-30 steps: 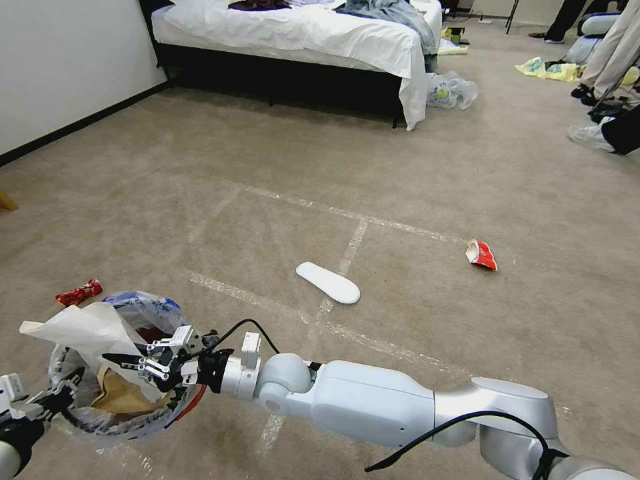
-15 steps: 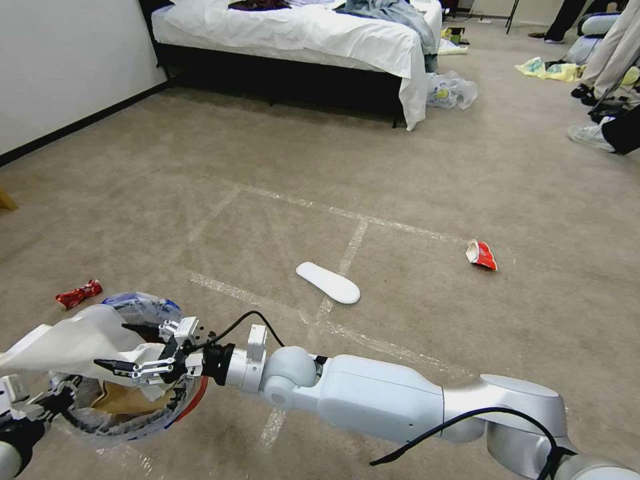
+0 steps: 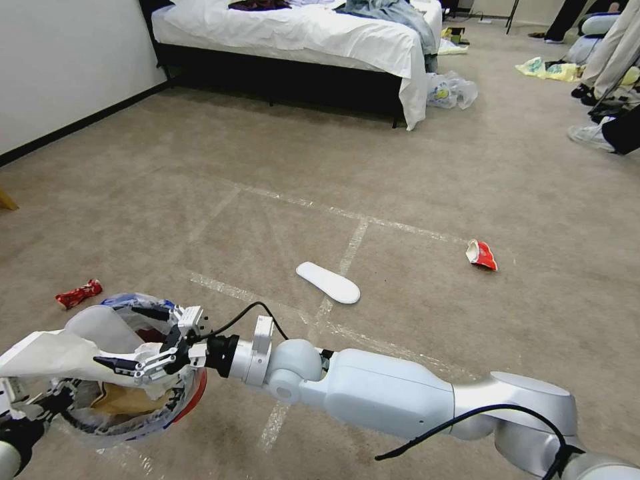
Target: Pick up the trash bin and place the garbage on the floor into it.
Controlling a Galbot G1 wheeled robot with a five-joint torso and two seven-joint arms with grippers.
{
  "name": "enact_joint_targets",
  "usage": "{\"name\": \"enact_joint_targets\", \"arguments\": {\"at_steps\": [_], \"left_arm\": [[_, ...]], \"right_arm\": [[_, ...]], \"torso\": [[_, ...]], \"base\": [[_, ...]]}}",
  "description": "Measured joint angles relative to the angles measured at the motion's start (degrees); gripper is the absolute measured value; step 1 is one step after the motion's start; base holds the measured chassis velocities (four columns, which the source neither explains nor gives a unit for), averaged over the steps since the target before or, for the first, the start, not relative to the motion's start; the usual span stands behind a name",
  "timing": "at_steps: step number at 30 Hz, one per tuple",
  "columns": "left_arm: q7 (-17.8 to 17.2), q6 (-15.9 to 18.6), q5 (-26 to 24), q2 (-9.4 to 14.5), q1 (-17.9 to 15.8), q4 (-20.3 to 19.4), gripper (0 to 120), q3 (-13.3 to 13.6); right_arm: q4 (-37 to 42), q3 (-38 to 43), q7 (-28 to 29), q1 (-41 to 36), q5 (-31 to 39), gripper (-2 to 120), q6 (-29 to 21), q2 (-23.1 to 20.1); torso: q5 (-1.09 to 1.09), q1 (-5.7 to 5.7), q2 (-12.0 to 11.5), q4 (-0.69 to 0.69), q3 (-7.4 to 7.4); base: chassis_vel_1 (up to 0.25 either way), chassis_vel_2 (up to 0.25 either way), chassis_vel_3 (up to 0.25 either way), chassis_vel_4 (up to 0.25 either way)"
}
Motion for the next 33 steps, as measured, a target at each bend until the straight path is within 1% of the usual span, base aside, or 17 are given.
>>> {"name": "enact_joint_targets", "arguments": {"at_steps": [12,18,21,22,24,25,27,28,29,30,32,33], "left_arm": [[0.0,0.0,0.3,0.0,-0.1,0.2,1,0.1],[0.0,0.0,0.3,0.0,0.1,0.1,1,-0.1],[0.0,0.0,0.1,0.1,0.2,-0.1,1,-0.2],[0.0,0.0,0.1,0.1,0.2,-0.1,1,-0.2],[0.0,0.0,0.3,0.1,0.1,-0.2,1,-0.5],[0.0,0.0,0.3,0.1,0.1,-0.2,1,-0.5],[0.0,0.0,0.3,0.0,0.1,-0.2,1,-0.6],[0.0,0.0,0.3,0.0,0.1,-0.2,1,-0.6],[0.0,0.0,0.4,-0.1,0.2,-0.2,1,-0.7],[0.0,0.0,0.4,-0.1,0.2,-0.2,1,-0.7],[0.1,0.0,0.5,-0.2,0.0,-0.1,1,-1.0],[0.1,0.0,0.5,-0.2,0.0,-0.1,1,-1.0]], "right_arm": [[5.2,4.7,0.6,0.7,0.7,100,-0.7,-2.0],[9.2,9.5,1.0,0.5,1.3,100,-1.1,-3.1],[12.5,17.2,1.5,-1.5,1.4,100,-1.2,-4.6],[12.5,17.2,1.5,-1.5,1.4,100,-1.2,-4.6],[13.7,26.4,3.6,-4.8,-0.8,100,-1.9,-8.3],[13.7,26.4,3.6,-4.8,-0.8,100,-1.9,-8.3],[14.2,32.6,5.6,-7.4,-2.9,100,-1.7,-12.5],[14.2,32.6,5.6,-7.4,-2.9,100,-1.7,-12.5],[14.2,35.7,6.4,-8.9,-4.2,100,-1.1,-14.5],[14.2,35.7,6.4,-8.9,-4.2,100,-1.1,-14.5],[14.4,44.1,7.7,-13.0,-7.6,100,0.1,-18.0],[14.4,44.1,7.7,-13.0,-7.6,100,0.1,-18.0]], "torso": [[0.0,0.0,0.0,0.0,0.0],[0.0,0.0,0.0,0.0,0.0],[0.0,0.0,0.0,0.01,0.0],[0.0,0.0,0.0,0.01,0.0],[0.01,0.0,0.0,0.01,0.0],[0.01,0.0,0.0,0.01,0.0],[0.01,0.0,0.0,-0.02,0.0],[0.01,0.0,0.0,-0.02,0.0],[0.01,0.0,0.0,-0.02,0.0],[0.01,0.0,0.0,-0.02,0.0],[0.02,0.0,0.0,-0.01,0.0],[0.02,0.0,0.0,-0.01,0.0]], "base": [[0.0,0.0,0.0,0.0],[0.0,0.0,0.0,0.0],[0.0,0.0,0.0,0.0],[0.0,0.0,0.0,0.0],[0.0,0.0,0.0,0.0],[0.0,0.0,0.0,0.0],[0.0,0.0,0.0,0.0],[0.0,0.0,0.0,0.0],[0.0,0.0,0.0,0.0],[0.0,0.0,0.0,0.0],[0.0,0.0,0.0,0.0],[0.0,0.0,0.0,0.0]]}}
